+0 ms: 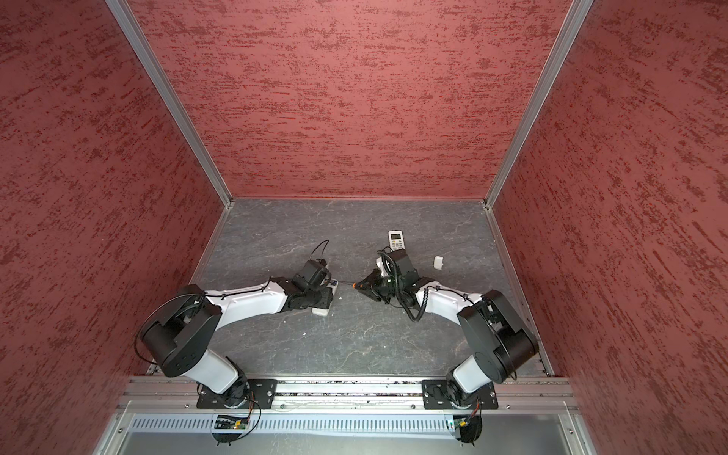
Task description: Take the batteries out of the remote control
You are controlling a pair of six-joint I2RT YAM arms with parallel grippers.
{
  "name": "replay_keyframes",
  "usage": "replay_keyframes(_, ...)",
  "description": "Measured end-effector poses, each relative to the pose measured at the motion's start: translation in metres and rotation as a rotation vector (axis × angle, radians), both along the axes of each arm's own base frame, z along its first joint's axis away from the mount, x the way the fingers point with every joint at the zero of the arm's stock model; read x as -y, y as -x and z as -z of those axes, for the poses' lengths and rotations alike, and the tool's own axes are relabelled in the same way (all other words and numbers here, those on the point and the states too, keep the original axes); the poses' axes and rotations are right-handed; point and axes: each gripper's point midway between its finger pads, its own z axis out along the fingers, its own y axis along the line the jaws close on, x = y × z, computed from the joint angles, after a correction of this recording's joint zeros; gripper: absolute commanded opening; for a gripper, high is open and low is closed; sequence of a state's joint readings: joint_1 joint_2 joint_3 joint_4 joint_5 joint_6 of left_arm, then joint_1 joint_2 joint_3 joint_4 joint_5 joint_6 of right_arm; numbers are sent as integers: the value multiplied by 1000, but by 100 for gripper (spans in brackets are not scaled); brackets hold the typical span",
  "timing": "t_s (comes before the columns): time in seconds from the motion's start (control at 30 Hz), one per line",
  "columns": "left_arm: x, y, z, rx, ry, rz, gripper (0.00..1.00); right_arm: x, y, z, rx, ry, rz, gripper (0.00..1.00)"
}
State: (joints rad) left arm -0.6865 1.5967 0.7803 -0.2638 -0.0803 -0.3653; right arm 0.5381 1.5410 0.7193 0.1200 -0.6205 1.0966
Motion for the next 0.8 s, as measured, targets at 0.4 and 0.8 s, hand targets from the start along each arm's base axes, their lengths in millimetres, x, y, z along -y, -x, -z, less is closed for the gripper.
replay_keyframes(0.4, 18, 0, 4, 40, -27, 102, 61, 5, 1, 5, -20, 30, 17, 0)
replay_keyframes(0.8, 22, -1, 7, 58, -127, 143, 58, 6, -4, 3, -12, 46, 36, 0)
